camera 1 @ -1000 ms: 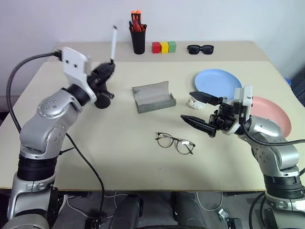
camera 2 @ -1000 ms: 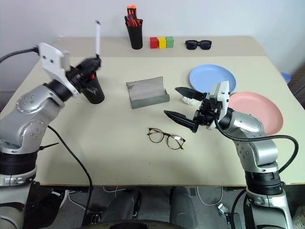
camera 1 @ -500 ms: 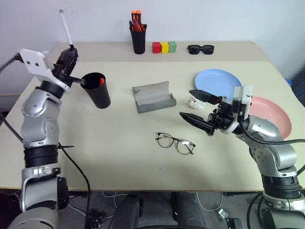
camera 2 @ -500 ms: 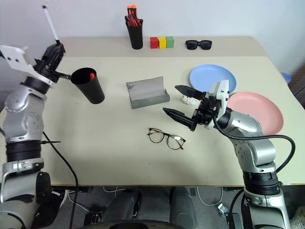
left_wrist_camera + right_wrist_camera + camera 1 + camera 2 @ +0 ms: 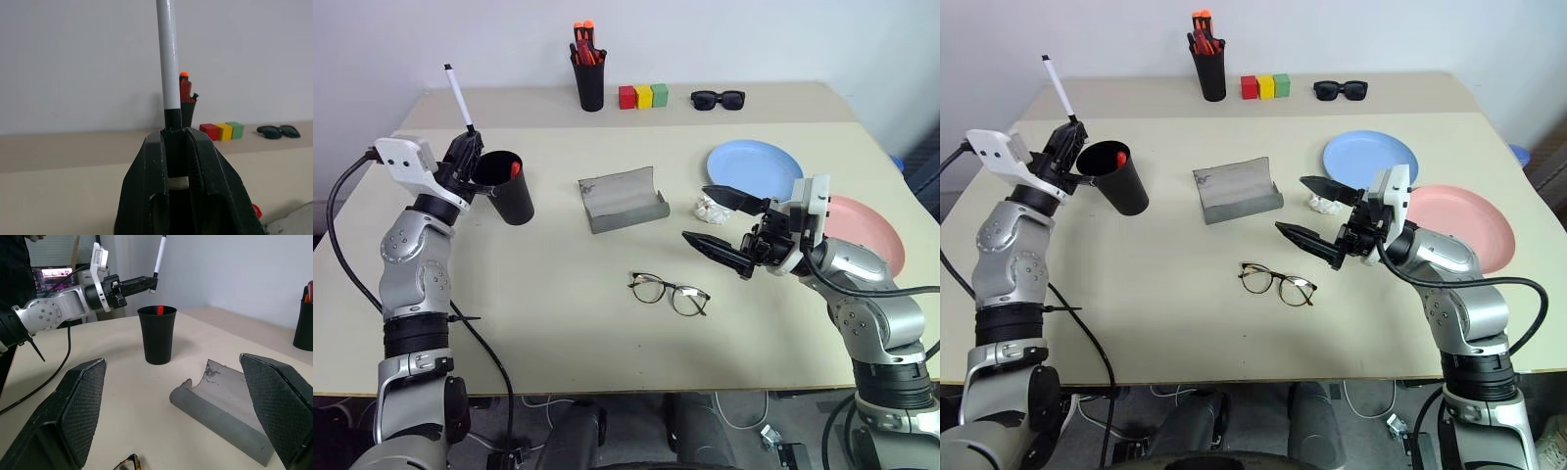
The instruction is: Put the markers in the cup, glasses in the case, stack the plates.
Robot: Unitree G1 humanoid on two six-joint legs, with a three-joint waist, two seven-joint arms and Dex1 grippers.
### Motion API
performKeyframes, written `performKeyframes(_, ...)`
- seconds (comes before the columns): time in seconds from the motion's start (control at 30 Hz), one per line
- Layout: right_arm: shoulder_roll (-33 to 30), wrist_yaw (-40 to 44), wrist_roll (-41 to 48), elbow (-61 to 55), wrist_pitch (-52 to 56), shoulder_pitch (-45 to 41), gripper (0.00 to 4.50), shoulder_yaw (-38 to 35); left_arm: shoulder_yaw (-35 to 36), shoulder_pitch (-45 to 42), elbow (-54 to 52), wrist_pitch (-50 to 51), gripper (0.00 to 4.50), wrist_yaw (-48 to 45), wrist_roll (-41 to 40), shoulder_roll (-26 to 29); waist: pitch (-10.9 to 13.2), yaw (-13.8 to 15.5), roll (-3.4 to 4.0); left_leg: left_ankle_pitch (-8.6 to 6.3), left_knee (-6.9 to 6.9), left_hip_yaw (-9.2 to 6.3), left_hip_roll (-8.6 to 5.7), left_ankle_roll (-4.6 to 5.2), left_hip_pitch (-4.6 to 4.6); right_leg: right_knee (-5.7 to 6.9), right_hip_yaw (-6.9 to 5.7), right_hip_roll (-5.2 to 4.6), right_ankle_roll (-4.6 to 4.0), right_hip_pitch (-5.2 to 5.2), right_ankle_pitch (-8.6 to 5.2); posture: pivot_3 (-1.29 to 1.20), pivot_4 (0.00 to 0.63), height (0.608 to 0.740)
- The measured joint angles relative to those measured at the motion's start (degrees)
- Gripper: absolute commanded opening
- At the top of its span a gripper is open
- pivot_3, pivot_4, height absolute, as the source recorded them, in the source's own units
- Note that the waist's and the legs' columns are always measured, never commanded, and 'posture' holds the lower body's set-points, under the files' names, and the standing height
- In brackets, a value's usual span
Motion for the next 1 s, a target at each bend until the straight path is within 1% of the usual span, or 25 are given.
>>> performKeyframes(0.07,-0.01,0.14,-0.12,0.00,0.00,0.00,4.47,0.09,-0.02,0.30,0.21,-0.14,0.01,-0.01,0.73,0.00,0.00,-0.01,0.00,0.00,0.00,0.00,0.00,0.00,0.00,0.00,0.00,0.00,0.00,0.00,0.00,0.00,0.150,0.740)
performKeyframes(0.13,-0.01,0.18,-0.36,0.00,0.00,0.00,4.47,0.19,-0.05,0.83,0.72,-1.10,1.00,-0.10,1.40,0.00,0.00,-0.01,0.00,0.00,0.00,0.00,0.00,0.00,0.00,0.00,0.00,0.00,0.00,0.00,0.00,0.00,0.150,0.740)
performKeyframes(0.17,-0.02,0.19,-0.54,0.00,0.00,0.00,4.47,0.20,-0.07,1.08,1.11,-1.40,1.40,-0.17,1.93,0.00,0.00,0.00,0.00,0.00,0.00,0.00,0.00,0.00,0.00,0.00,0.00,0.00,0.00,0.00,0.00,0.00,0.150,0.740)
performKeyframes(0.2,-0.03,0.19,-0.61,0.00,0.00,0.00,4.47,0.20,-0.07,1.18,1.69,-1.65,1.93,-0.29,2.07,-0.03,0.00,0.00,0.00,0.00,0.00,0.00,0.00,0.00,0.00,0.00,0.00,0.00,0.00,0.00,0.00,0.00,0.150,0.740)
performKeyframes(0.23,-0.04,0.19,-0.65,0.00,0.00,0.00,4.47,0.20,-0.06,1.23,2.09,-1.94,2.59,-0.44,2.05,-0.14,0.00,-0.01,0.00,0.00,0.00,-0.01,0.00,0.00,0.00,0.00,0.00,0.00,0.00,0.00,0.00,0.00,0.150,0.740)
performKeyframes(0.3,-0.06,0.19,-0.75,-0.01,0.02,0.00,4.47,0.20,-0.05,1.25,2.15,-2.31,3.47,-0.74,2.03,-0.17,0.00,-0.01,0.00,0.00,0.00,-0.01,0.00,0.00,0.00,0.00,0.00,0.00,0.00,0.00,0.00,0.00,0.150,0.740)
performKeyframes(0.37,-0.12,0.20,-0.96,-0.04,0.06,0.04,4.47,0.20,-0.05,1.25,2.11,-2.34,4.48,-0.83,2.02,-0.18,0.00,-0.01,0.00,0.00,0.00,-0.01,0.00,0.00,0.00,0.00,0.00,0.00,0.00,0.00,0.00,0.00,0.150,0.740)
performKeyframes(0.5,-0.16,0.28,-1.08,-0.07,0.06,0.19,4.47,0.20,-0.08,1.25,0.46,-1.58,4.48,-1.25,1.78,-0.28,0.00,-0.01,0.00,-0.01,0.00,-0.01,0.00,0.01,0.00,0.00,0.00,0.00,0.00,0.00,0.00,0.00,0.150,0.740)
performKeyframes(0.57,-0.15,0.23,-1.06,-0.07,0.07,0.21,4.47,0.20,-0.59,1.24,-2.40,1.01,4.48,-1.83,0.53,-0.29,0.00,-0.02,0.00,-0.01,0.00,-0.01,0.00,0.01,-0.01,0.00,0.00,0.00,0.00,0.00,0.00,0.00,0.150,0.740)
performKeyframes(0.67,-0.16,0.17,-0.99,-0.07,0.15,0.26,4.47,0.00,-2.24,0.49,-8.18,7.65,4.48,-3.94,-3.45,-0.43,0.00,0.12,0.00,-0.01,0.01,-0.04,0.00,0.01,-0.02,0.00,0.00,0.00,0.00,0.01,0.00,0.00,0.150,0.740)
performKeyframes(0.77,-0.18,0.53,-1.17,-0.05,0.04,0.75,4.47,-0.03,-7.35,-3.12,-12.99,15.49,4.48,-7.39,-6.91,-0.92,0.01,0.46,-0.01,-0.01,0.04,-0.08,-0.03,0.02,-0.03,0.00,-0.03,0.00,0.04,0.06,0.02,0.00,0.150,0.740)
performKeyframes(0.83,-0.18,0.68,-1.22,-0.03,-0.01,0.76,4.47,0.03,-11.19,-5.04,-15.36,19.18,4.48,-9.65,-7.65,-1.16,0.00,0.13,0.00,-0.01,0.04,-0.05,-0.04,0.03,0.01,0.00,-0.01,0.00,0.04,0.07,0.02,0.00,0.150,0.740)
performKeyframes(0.9,-0.18,0.60,-1.39,0.05,-0.08,0.81,4.47,-0.10,-14.74,-6.31,-14.54,21.09,4.48,-10.48,-6.11,-2.14,-0.02,-0.22,0.04,-0.01,0.01,-0.03,-0.03,0.03,0.05,0.01,-0.01,0.01,0.04,0.07,0.02,0.00,0.150,0.740)
performKeyframes(1.0,-0.05,0.37,-1.83,0.06,-0.31,0.81,4.47,0.01,-19.94,-7.64,-9.75,21.44,4.48,-9.69,-1.47,-5.21,-0.01,-0.31,0.03,-0.01,0.01,-0.02,-0.01,0.03,0.05,0.01,-0.01,0.04,0.04,0.06,0.02,0.00,0.150,0.740)
